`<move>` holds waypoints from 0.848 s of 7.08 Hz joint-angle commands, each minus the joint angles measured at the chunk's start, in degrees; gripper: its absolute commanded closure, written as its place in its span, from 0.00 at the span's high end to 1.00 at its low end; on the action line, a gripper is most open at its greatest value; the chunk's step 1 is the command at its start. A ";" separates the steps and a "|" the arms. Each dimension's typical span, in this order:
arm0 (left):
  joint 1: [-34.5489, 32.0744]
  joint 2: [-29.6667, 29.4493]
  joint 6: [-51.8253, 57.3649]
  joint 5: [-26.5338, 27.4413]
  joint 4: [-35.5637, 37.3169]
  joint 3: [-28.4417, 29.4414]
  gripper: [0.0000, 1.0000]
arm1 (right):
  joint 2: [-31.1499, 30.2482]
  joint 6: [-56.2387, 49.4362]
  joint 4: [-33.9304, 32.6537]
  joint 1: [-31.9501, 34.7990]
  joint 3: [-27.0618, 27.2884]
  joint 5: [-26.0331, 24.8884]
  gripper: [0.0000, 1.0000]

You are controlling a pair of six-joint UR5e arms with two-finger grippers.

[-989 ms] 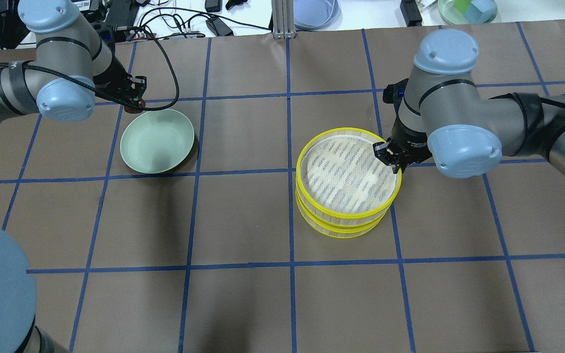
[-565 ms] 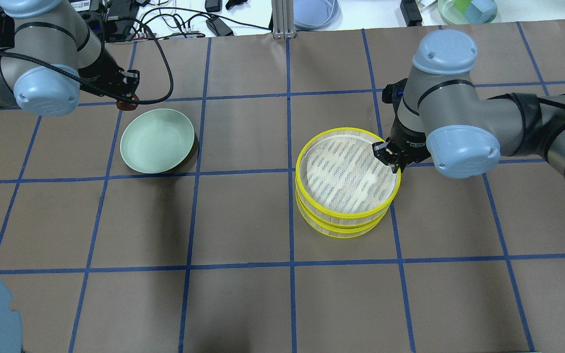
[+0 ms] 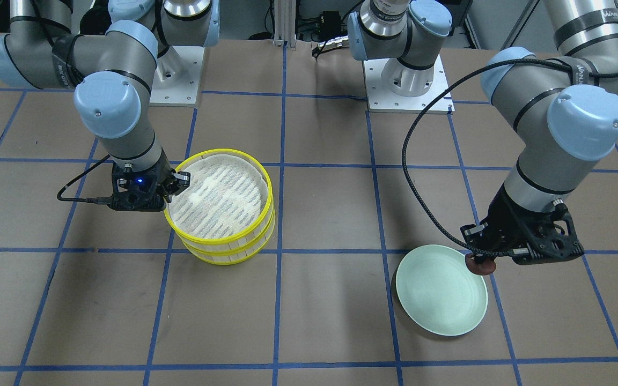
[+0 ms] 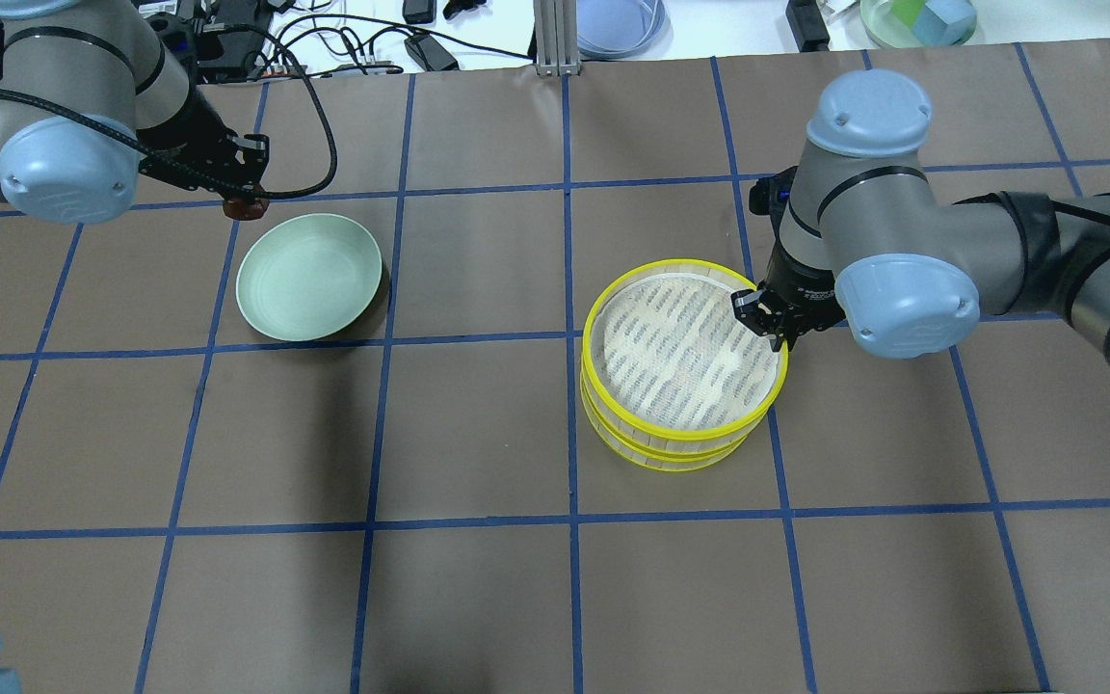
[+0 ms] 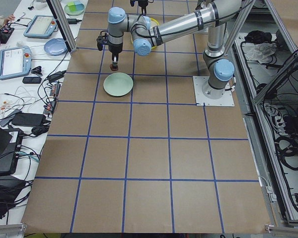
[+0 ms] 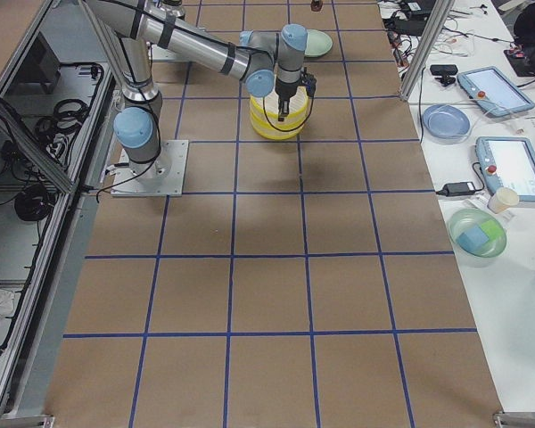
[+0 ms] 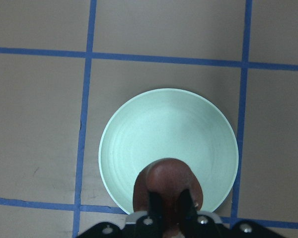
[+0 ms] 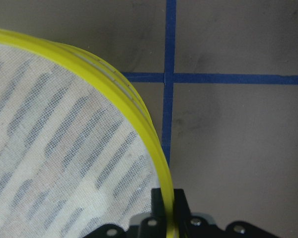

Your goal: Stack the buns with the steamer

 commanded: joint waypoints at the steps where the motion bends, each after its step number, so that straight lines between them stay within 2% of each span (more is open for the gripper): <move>1: -4.59 2.36 -5.80 0.24 -2.51 0.00 0.23 | 0.00 -0.10 0.10 0.01 0.38 -0.11 0.38; 2: -6.10 3.06 -7.92 0.25 -3.03 0.09 0.23 | 0.00 -0.01 0.10 0.01 0.12 -0.02 0.91; 3: -6.98 4.12 -9.85 -0.01 -4.34 0.00 0.23 | 0.00 0.68 1.15 0.01 -0.41 -0.02 1.00; 4: -9.34 5.08 -13.61 -0.02 -5.84 0.00 0.23 | -0.08 0.78 1.59 0.01 -3.28 -0.11 1.00; 6: -16.18 6.50 -24.92 -1.76 -8.49 0.00 0.22 | -0.87 0.78 13.49 -0.16 -16.86 0.07 1.00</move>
